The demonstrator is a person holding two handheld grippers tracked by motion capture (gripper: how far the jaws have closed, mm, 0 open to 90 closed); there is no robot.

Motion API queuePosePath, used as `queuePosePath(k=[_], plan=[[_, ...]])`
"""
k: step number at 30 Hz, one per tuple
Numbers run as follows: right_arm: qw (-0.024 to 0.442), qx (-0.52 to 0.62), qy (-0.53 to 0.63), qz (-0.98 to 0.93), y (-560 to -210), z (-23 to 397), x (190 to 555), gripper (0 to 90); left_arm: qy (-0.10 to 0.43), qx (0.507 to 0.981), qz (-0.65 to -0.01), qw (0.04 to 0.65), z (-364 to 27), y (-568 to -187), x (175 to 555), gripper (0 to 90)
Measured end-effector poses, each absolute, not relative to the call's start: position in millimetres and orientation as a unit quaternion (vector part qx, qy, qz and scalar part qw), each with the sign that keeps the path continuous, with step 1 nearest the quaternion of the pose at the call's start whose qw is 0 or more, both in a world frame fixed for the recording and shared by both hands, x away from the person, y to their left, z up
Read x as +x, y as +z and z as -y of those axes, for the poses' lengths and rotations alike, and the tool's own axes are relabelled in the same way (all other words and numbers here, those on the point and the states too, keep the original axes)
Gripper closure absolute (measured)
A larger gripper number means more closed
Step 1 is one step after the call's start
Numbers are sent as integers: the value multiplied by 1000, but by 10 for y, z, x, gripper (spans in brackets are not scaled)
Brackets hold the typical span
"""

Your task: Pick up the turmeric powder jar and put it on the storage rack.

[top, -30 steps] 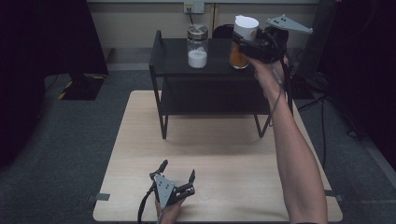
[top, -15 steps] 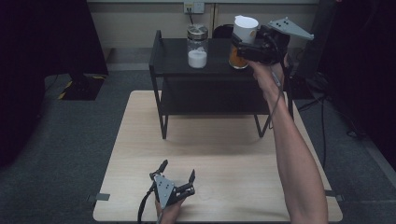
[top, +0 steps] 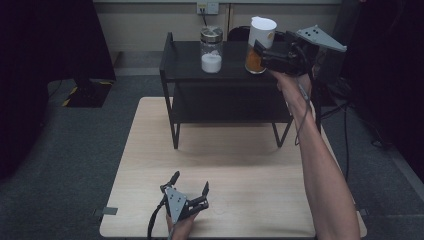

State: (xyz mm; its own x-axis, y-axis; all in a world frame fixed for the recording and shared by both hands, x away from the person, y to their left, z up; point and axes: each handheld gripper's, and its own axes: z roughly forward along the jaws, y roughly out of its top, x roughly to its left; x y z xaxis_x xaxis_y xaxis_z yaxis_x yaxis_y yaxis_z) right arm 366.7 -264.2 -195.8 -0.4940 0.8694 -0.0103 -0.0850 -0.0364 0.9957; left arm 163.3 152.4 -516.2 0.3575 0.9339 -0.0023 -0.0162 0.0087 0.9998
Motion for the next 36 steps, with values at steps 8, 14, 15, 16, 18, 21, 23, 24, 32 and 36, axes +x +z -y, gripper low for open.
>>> queuePosePath(k=[8, 14, 15, 16, 18, 21, 23, 24, 32, 36], plan=[[371, 328, 640, -588, -1993, 2699, 3531, 0, 403, 576, -398, 589, -1523, -5163, 1633, 1], [372, 318, 645, -587, -2042, 2745, 3427, 0, 403, 576, -399, 590, -1522, -5164, 1633, 1], [371, 318, 646, -586, -2055, 2757, 3410, 0, 403, 576, -398, 589, -1522, -5164, 1633, 1], [371, 320, 644, -587, -2051, 2763, 3391, 0, 403, 576, -399, 589, -1522, -5164, 1633, 1], [372, 316, 645, -588, -2071, 2790, 3356, 0, 403, 575, -399, 590, -1521, -5164, 1633, 1], [372, 314, 643, -591, -2094, 2832, 3292, 0, 403, 576, -399, 589, -1523, -5162, 1632, 2], [372, 316, 643, -591, -2120, 2861, 3245, 0, 403, 576, -398, 589, -1522, -5163, 1633, 2], [372, 314, 644, -590, -2145, 2881, 3221, 0, 403, 576, -398, 589, -1522, -5164, 1632, 2], [380, 312, 648, -581, -2355, 3039, 2983, 0, 405, 574, -401, 588, -1510, -5164, 1629, 0], [384, 315, 649, -575, -2466, 3145, 2871, 0, 404, 575, -400, 589, -1514, -5165, 1630, 0]])
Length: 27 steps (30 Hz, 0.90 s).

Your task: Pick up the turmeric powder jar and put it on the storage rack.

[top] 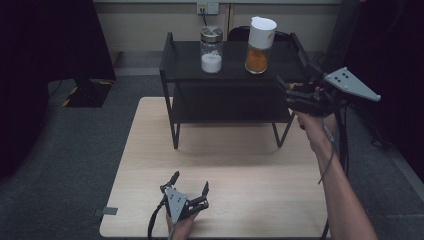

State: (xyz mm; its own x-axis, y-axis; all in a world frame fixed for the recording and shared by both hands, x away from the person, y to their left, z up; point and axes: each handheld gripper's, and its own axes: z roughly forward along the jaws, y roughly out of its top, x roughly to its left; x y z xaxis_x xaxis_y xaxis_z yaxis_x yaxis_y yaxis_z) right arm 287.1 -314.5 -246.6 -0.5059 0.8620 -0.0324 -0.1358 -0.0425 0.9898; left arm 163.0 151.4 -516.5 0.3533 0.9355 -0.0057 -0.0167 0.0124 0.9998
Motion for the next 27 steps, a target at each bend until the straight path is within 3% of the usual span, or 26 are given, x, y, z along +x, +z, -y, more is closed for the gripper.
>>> queuePosePath(k=[12, 27], plan=[[387, 329, 660, -553, -2891, 3368, 2545, 0, 404, 575, -400, 589, -1515, -5165, 1630, 0], [379, 381, 673, -508, -3912, 3301, 2080, 0, 406, 574, -401, 588, -1509, -5165, 1628, 0]])
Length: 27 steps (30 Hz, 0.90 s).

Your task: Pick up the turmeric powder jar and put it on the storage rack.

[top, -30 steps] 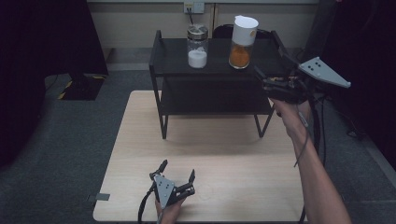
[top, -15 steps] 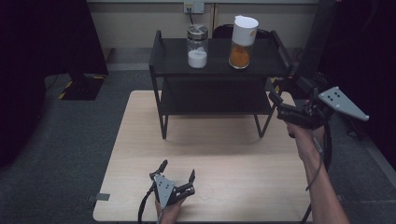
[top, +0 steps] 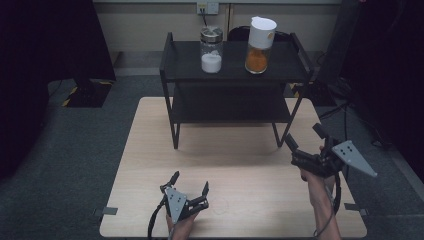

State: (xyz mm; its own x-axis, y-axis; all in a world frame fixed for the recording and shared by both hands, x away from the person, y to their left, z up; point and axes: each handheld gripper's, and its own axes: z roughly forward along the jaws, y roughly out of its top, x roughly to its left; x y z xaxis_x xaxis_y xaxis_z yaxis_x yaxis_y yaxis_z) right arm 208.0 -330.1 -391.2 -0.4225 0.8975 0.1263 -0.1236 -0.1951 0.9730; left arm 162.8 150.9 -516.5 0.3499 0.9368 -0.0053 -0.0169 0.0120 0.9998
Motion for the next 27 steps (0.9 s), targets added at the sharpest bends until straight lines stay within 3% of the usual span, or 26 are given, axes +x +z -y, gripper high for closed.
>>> queuePosePath(k=[12, 27], plan=[[412, 430, 624, -505, -4523, 3169, 1713, 0, 406, 574, -401, 588, -1506, -5165, 1627, 0], [478, 433, 541, -540, -5004, 2756, 1499, 0, 406, 573, -401, 587, -1505, -5165, 1626, 0]])
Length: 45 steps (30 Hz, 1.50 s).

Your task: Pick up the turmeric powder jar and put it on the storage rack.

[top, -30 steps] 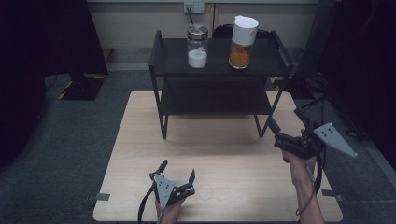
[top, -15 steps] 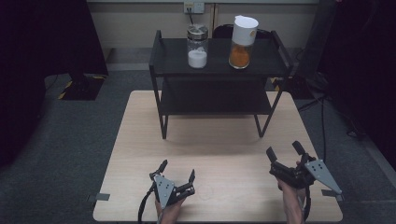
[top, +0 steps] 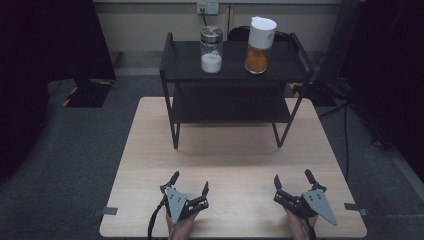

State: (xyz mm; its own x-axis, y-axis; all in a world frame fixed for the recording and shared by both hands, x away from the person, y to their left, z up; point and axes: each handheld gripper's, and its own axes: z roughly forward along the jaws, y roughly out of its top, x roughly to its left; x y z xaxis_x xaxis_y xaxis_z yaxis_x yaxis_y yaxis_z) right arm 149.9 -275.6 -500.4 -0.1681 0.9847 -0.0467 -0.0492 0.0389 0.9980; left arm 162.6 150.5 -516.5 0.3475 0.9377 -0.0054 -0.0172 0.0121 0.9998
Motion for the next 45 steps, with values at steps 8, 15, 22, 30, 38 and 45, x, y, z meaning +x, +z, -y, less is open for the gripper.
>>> queuePosePath(k=[8, 15, 22, 30, 38, 45], plan=[[471, 440, 538, -544, -5075, 2743, 1498, 0, 406, 573, -402, 587, -1504, -5165, 1626, 0], [463, 445, 538, -546, -5124, 2752, 1498, 0, 407, 573, -402, 587, -1502, -5165, 1626, 0], [469, 460, 536, -531, -5138, 2707, 1489, 0, 407, 573, -402, 587, -1502, -5167, 1624, 0], [476, 461, 534, -525, -5156, 2673, 1476, 0, 407, 573, -402, 587, -1502, -5167, 1624, 0], [475, 460, 535, -526, -5157, 2679, 1476, 0, 407, 573, -402, 587, -1502, -5169, 1624, 0], [476, 461, 534, -525, -5157, 2675, 1475, 0, 407, 573, -402, 587, -1502, -5168, 1624, 0]])
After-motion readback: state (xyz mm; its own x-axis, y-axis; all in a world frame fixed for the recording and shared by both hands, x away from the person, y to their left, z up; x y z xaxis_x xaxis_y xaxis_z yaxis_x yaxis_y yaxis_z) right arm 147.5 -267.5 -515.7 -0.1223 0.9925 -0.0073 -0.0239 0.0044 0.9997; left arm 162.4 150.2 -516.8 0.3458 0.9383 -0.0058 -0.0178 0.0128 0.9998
